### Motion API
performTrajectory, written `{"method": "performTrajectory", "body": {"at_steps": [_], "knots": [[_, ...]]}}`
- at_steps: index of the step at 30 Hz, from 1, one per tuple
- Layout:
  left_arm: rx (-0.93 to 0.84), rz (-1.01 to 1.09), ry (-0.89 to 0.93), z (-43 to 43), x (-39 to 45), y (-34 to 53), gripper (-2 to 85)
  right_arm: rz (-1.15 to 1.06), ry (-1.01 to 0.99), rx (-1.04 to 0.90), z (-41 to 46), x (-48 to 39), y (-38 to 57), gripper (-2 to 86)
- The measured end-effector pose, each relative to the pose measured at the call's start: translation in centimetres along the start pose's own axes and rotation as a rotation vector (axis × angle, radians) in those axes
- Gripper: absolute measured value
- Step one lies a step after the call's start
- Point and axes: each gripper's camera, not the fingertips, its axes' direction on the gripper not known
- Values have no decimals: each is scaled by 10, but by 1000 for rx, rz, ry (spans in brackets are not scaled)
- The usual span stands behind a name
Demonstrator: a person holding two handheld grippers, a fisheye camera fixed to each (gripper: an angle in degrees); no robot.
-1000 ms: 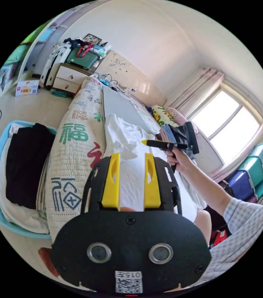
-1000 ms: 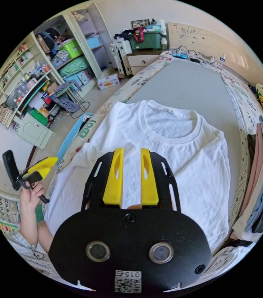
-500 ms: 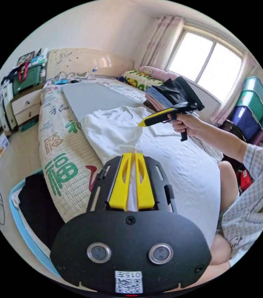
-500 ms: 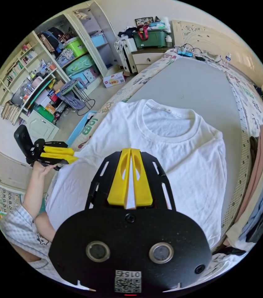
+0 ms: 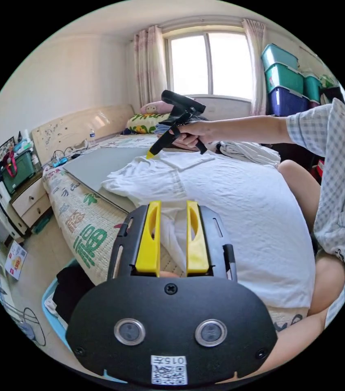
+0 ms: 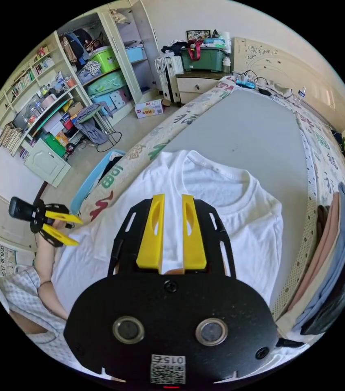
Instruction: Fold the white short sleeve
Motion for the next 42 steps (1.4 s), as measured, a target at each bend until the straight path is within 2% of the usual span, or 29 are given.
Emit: {"method": "performTrajectory", "body": {"at_steps": [5,9,15,17,21,23,26,28,33,38,42], "knots": [[-116,12,-48,22,3,9,63,-1,-8,-59,60,-52,-69,81],[-169,51,-86,30,7,19,14,-6,172,-101,99,-101,-108,4],[-184,60,-79,28,-1,34,3,-10,287,-122,132,-150,-142,-5],[-183,60,-83,26,-4,38,6,-3,279,-112,134,-159,-142,1],[-136,28,-78,15,-16,47,42,-31,208,-53,121,-165,-130,92],[-85,6,-58,8,-22,50,73,-29,160,-100,126,-161,-131,98],[-84,0,-8,13,-28,48,74,-26,59,-134,136,-165,-134,46],[-152,16,-46,26,-29,48,34,-13,101,-118,145,-181,-137,17],[-162,-50,-30,21,-54,59,-2,-56,204,-110,175,-226,-144,1],[-192,-53,-36,22,-69,64,-1,-52,219,-105,197,-249,-136,31],[-140,-102,-45,9,-89,67,36,-65,212,-43,164,-226,-94,75]]}}
